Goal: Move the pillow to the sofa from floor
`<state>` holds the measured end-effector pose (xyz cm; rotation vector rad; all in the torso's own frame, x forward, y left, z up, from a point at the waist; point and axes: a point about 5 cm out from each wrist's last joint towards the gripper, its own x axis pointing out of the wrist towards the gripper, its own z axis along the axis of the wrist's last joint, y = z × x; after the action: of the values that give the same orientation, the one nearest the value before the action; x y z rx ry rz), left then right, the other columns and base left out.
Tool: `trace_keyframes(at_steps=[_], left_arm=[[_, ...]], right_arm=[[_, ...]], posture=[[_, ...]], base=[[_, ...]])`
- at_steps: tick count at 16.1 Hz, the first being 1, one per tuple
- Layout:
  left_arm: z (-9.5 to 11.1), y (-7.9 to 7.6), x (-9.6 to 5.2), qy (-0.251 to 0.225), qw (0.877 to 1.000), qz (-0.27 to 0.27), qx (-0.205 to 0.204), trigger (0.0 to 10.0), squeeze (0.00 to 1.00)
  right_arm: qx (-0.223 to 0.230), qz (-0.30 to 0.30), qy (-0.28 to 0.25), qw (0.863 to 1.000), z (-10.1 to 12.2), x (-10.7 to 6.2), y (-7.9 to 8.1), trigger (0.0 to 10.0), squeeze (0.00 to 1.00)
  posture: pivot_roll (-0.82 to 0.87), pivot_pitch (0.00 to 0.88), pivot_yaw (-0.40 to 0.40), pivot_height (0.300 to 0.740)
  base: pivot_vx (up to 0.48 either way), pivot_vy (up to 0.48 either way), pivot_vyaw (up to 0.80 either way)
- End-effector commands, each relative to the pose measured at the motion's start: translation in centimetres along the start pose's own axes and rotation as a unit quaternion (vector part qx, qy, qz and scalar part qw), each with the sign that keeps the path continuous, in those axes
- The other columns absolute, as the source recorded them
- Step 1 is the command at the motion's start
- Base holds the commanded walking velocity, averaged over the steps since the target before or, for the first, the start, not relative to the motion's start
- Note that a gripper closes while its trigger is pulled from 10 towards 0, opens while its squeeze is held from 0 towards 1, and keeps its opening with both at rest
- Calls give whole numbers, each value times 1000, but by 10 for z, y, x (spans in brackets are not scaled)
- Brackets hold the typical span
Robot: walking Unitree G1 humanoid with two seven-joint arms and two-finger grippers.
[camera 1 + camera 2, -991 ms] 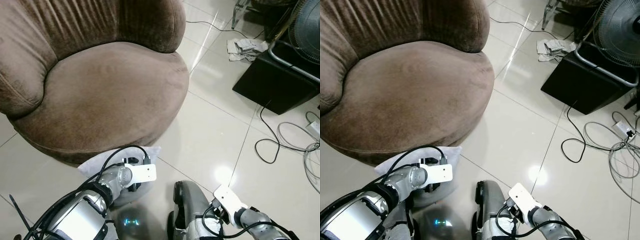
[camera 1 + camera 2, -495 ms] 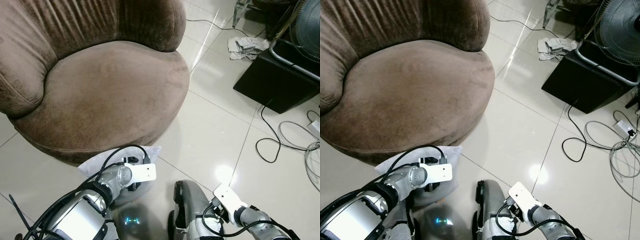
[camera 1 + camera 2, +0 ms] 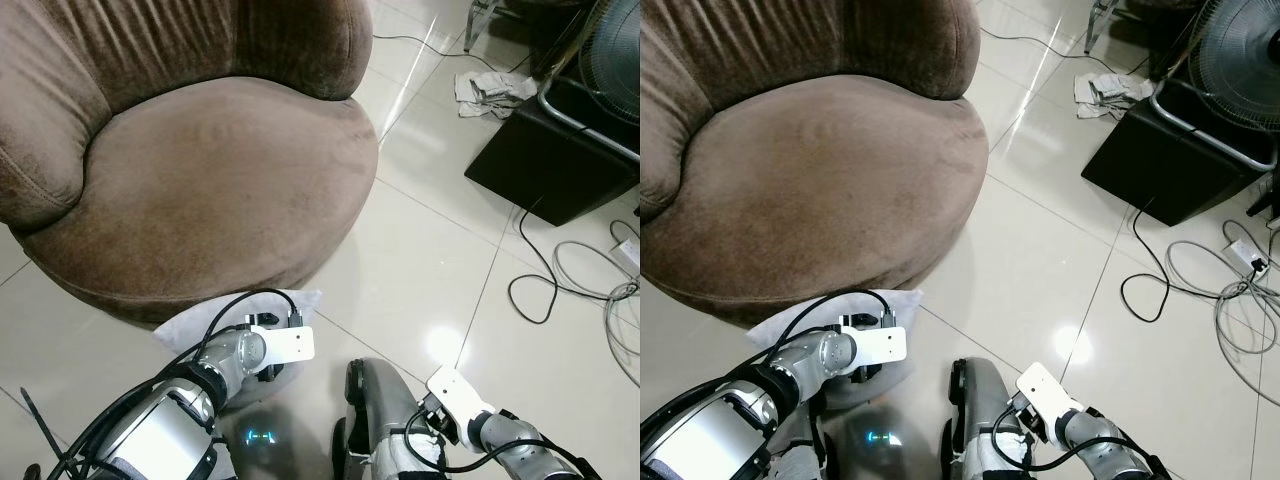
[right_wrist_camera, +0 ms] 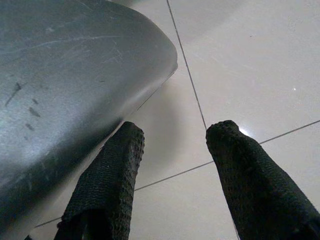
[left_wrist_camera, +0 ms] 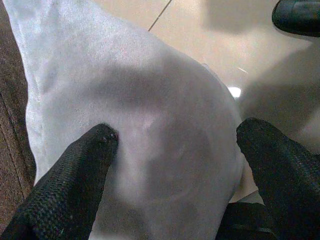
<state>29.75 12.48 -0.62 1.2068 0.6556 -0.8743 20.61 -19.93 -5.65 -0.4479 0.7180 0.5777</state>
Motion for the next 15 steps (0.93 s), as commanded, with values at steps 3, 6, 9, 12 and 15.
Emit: trace_keyframes(at_steps=[3,6,9,12,15], left_arm=[[4,-3,1,-8,1000,-11,0,10000,0],[5,-2,1,-7,1000,-10,0,10000,0],[6,-2,1,-8,1000,-10,0,10000,0],[7,0,1,-8,1000,-10,0,10000,0],[2,-1,0,-6,1000,-10,0,10000,0]], right_arm=[[13,0,20,1000,-13,-6,1,10000,0],[13,0,21,1000,-12,-6,0,10000,0],[13,-1,21,1000,-12,-6,-2,10000,0],[13,-1,20,1000,-12,-6,-3,10000,0],[13,1,18,1000,-10,-4,1,10000,0]], posture=[[-44,263,-188,598],[-41,264,-187,598],[-48,263,-196,598],[-53,265,-203,598],[-39,267,-186,598]], base=[[0,0,0],[0,0,0],[0,0,0],[0,0,0],[0,0,0]])
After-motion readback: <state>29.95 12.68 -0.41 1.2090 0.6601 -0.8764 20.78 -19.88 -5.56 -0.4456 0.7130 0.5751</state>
